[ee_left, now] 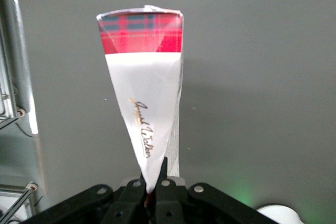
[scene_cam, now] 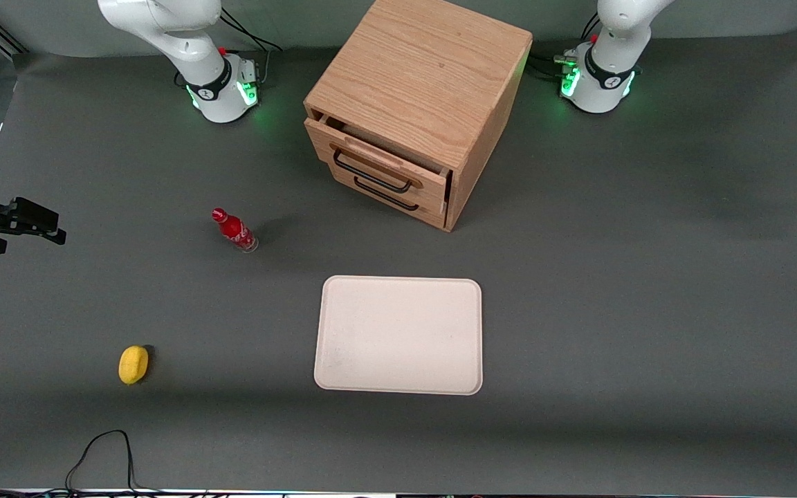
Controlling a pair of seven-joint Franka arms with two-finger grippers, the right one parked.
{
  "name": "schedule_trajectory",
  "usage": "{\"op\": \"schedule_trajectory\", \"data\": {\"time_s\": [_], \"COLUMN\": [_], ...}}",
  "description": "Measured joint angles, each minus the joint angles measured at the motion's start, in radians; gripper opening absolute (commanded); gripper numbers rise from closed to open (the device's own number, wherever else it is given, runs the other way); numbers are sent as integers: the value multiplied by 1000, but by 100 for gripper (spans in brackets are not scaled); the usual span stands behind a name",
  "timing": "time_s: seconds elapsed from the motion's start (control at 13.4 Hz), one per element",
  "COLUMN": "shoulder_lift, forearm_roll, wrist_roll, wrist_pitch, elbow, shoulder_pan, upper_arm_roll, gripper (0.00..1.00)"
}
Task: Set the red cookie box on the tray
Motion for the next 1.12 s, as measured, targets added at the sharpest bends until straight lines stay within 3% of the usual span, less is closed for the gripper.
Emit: {"op": "schedule_trajectory", "data": {"time_s": [0.22, 0.67, 0.9, 1.12], "shoulder_lift": [0, 41, 105, 218], "forearm_roll": [-1, -50, -56, -90], "wrist_roll": [-131, -334, -386, -546], "wrist_pitch": [-121, -147, -146, -133], "elbow": [164, 220, 247, 330], "shoulder_pan": [-149, -395, -562, -690], "upper_arm_roll": [-3, -7, -7, -15], "gripper": [0, 0, 0, 0]}}
